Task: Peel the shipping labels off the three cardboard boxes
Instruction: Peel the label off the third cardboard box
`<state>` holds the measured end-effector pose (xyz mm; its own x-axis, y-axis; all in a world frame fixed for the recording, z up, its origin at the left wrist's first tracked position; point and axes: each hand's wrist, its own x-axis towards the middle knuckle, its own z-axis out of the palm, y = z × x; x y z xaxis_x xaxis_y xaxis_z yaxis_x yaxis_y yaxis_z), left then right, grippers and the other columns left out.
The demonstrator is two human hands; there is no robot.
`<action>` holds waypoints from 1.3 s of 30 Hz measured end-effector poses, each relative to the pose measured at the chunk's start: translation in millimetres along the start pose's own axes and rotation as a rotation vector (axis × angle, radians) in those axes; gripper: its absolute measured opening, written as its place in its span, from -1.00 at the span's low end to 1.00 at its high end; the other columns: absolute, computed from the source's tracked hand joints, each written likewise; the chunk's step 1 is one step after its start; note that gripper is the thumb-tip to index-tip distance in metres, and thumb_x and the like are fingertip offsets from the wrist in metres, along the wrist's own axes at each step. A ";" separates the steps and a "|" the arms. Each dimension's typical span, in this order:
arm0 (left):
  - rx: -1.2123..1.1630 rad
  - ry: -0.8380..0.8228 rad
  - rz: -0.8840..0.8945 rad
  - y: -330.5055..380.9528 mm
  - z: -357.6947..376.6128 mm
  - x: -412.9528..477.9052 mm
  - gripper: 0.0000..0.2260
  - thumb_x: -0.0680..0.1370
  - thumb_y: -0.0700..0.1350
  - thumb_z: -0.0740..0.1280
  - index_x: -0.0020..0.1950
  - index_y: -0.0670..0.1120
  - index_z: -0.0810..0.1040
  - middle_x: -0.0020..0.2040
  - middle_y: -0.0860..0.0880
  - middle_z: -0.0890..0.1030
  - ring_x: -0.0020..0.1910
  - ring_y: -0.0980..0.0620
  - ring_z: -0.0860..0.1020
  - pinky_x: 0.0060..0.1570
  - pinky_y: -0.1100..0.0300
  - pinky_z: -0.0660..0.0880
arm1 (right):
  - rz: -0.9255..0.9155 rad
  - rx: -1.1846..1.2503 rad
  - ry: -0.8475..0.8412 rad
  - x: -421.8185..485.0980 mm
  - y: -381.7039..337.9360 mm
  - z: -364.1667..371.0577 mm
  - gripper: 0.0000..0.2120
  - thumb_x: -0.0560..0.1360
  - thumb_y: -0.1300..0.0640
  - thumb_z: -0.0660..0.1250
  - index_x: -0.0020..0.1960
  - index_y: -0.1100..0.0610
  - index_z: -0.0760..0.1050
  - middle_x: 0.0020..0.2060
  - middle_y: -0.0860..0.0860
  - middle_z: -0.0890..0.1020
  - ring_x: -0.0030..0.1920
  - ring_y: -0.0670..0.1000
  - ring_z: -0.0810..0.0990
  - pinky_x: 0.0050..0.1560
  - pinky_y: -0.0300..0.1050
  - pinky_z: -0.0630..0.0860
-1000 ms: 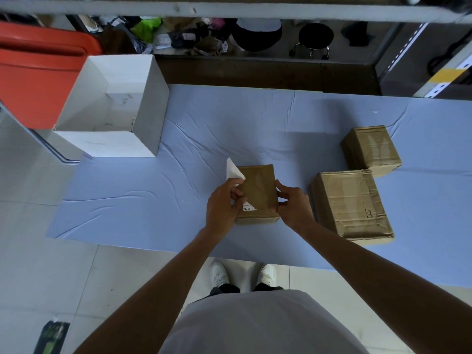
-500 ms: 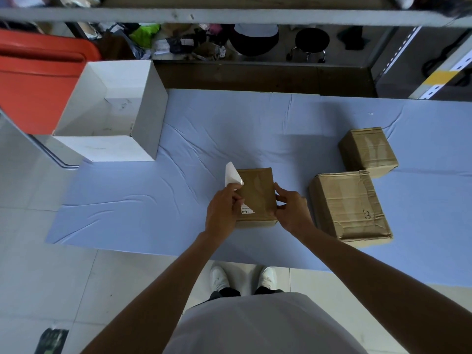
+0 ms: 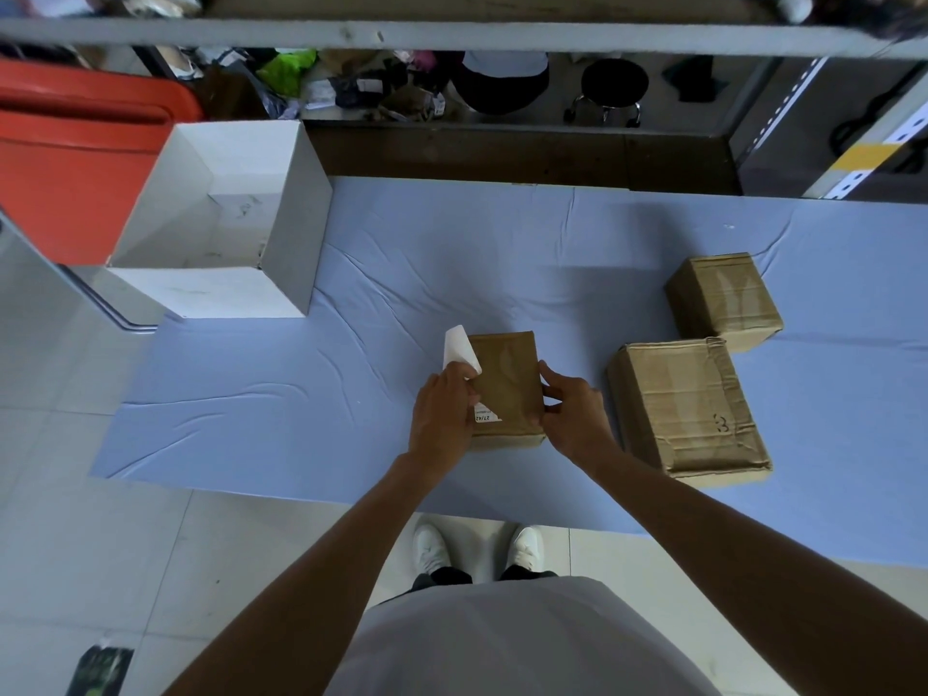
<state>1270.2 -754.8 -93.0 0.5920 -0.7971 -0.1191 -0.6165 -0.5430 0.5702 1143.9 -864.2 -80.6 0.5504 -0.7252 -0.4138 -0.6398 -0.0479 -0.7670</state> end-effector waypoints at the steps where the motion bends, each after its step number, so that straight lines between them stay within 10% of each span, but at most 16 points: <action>1: -0.016 -0.003 -0.007 0.0 0.1 -0.2 -0.77 0.56 -0.22 0.26 0.21 -0.14 0.40 0.12 -0.14 0.56 0.11 -0.12 0.51 0.11 -0.04 0.51 | 0.002 -0.002 0.000 0.3 0.1 0.0 -0.38 0.45 0.32 0.40 0.46 0.16 0.29 0.32 0.10 0.51 0.24 0.18 0.55 0.23 0.13 0.47; 39: -0.405 -0.102 -0.034 -3.7 -4.9 -3.9 -0.78 0.52 -0.45 0.16 0.11 -0.25 0.39 -0.20 -0.06 0.40 -0.19 0.01 0.42 -0.04 0.19 0.41 | 0.036 -0.014 0.005 7.0 3.7 -0.2 -0.39 0.44 0.38 0.38 0.45 0.13 0.32 0.28 0.13 0.53 0.22 0.18 0.56 0.20 0.16 0.52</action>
<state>1272.7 -748.4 -90.7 0.5412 -0.8139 -0.2114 -0.3317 -0.4376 0.8357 1145.2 -869.6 -86.2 0.5247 -0.7297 -0.4385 -0.6665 -0.0317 -0.7448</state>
